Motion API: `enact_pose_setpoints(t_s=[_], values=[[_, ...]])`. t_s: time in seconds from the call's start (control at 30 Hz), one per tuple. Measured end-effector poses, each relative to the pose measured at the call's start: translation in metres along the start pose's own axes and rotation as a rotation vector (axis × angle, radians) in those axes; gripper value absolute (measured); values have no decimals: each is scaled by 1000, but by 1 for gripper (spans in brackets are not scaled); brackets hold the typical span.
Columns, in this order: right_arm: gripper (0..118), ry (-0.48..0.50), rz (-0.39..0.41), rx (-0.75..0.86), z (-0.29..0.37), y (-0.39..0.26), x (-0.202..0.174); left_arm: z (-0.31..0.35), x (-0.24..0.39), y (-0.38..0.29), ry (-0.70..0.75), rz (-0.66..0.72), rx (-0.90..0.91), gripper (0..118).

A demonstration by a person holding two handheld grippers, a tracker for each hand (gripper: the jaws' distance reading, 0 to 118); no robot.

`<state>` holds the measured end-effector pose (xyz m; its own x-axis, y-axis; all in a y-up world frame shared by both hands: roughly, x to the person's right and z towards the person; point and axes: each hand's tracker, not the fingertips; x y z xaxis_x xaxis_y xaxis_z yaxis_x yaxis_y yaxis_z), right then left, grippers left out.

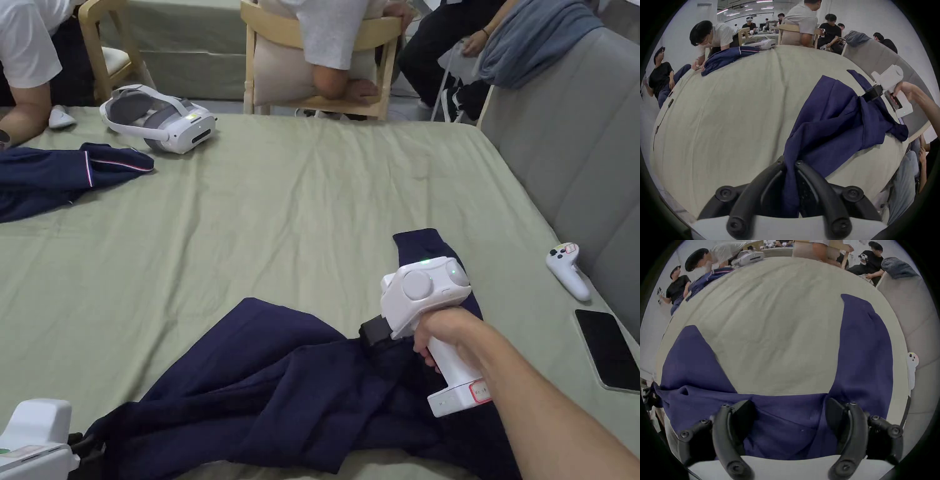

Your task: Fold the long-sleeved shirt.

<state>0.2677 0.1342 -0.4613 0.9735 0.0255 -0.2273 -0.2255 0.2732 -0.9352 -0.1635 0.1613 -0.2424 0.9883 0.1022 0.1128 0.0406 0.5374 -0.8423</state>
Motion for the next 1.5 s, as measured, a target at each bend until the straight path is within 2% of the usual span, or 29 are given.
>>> enact_pose_setpoints(t_s=[0.1, 0.17, 0.2, 0.23, 0.3, 0.37, 0.63, 0.8, 0.93, 1.07, 1.17, 1.3, 1.4, 1.5], values=[[70, 4, 16, -11, 8, -3, -14, -3, -4, 2, 19, -26, 13, 10], [33, 35, 39, 5, 7, -4, -10, -7, -7, 8, 25, -38, 18, 10], [10, 32, 38, 17, 11, -7, -12, -8, -8, 13, 32, -39, 25, 10], [7, 43, 31, 17, 6, -5, -6, -7, -9, 19, 35, -37, 35, 10], [7, 65, 33, 48, 12, -6, 7, 1, -8, 38, 42, -30, 68, 10], [7, 76, -1, 119, 40, -9, 18, 11, -8, 60, 26, -26, 123, 11], [7, -14, -20, 514, 246, 20, 79, 96, 22, 214, -16, -128, 431, 10], [7, -77, -43, 724, 363, 62, 106, 172, 44, 329, 56, -213, 623, 10], [7, -121, -39, 909, 445, 105, 113, 225, 62, 419, 118, -221, 707, 10], [7, -200, -97, 961, 506, 145, 111, 263, 79, 483, 113, -193, 755, 10], [7, -223, -107, 1005, 532, 164, 111, 283, 93, 509, 154, -182, 809, 10], [7, -234, -145, 1067, 546, 170, 114, 284, 86, 534, 121, -124, 825, 10], [7, -219, -171, 1073, 531, 172, 124, 269, 88, 522, 106, -132, 810, 10], [7, -208, -183, 1034, 488, 160, 124, 232, 91, 501, 106, -159, 768, 10]])
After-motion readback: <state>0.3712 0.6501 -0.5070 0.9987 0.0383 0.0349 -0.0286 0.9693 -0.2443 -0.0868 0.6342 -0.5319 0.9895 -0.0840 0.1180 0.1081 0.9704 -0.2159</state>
